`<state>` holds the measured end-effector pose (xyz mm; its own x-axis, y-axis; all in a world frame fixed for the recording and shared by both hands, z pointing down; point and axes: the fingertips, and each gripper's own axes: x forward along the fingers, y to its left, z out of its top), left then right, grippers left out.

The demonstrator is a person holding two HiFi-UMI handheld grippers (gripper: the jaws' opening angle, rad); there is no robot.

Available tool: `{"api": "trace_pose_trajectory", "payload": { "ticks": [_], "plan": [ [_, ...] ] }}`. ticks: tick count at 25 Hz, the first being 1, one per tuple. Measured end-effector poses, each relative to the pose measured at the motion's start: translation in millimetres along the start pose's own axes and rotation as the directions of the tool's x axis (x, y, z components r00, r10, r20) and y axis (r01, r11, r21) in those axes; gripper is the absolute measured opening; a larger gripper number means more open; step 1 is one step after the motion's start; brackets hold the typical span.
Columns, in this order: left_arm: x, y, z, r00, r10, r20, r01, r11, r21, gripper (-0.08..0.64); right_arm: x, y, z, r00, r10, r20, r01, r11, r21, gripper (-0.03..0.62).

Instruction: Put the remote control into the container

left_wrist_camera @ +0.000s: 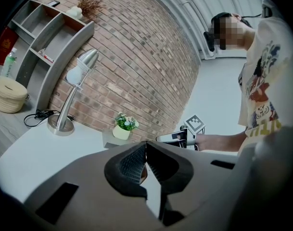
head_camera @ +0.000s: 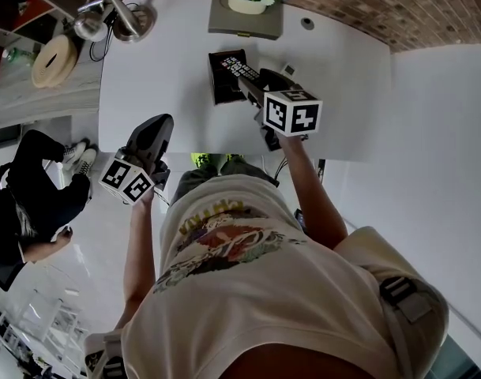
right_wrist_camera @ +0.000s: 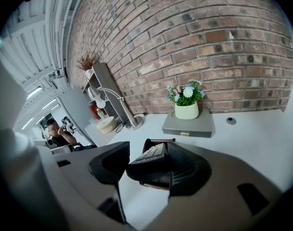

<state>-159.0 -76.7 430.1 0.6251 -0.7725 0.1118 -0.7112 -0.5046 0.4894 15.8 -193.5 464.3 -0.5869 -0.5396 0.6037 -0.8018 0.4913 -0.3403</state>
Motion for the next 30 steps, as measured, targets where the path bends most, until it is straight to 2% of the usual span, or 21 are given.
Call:
{"api": "trace_pose_trajectory", "payload": {
  "ticks": [10, 15, 21, 30],
  "plan": [
    [3, 5, 5, 1.000, 0.022, -0.003, -0.022, 1.000, 0.002, 0.006, 12, 7, 18, 0.998, 0.048, 0.031, -0.047, 0.998, -0.029, 0.247],
    [8, 7, 9, 1.000, 0.013, -0.009, -0.013, 1.000, 0.003, 0.006, 19, 1, 17, 1.000, 0.008, 0.027, -0.007, 0.999, -0.051, 0.247],
    [12, 9, 12, 1.000, 0.000, -0.009, 0.000, 1.000, 0.008, 0.006, 23, 12, 28, 0.998, -0.006, 0.070, 0.020, 0.979, -0.203, 0.247],
    [16, 10, 15, 1.000, -0.021, -0.011, 0.021, 0.999, 0.038, 0.006, 22, 23, 20, 0.999, 0.027, 0.036, -0.016, 0.959, -0.283, 0.245]
  ]
}}
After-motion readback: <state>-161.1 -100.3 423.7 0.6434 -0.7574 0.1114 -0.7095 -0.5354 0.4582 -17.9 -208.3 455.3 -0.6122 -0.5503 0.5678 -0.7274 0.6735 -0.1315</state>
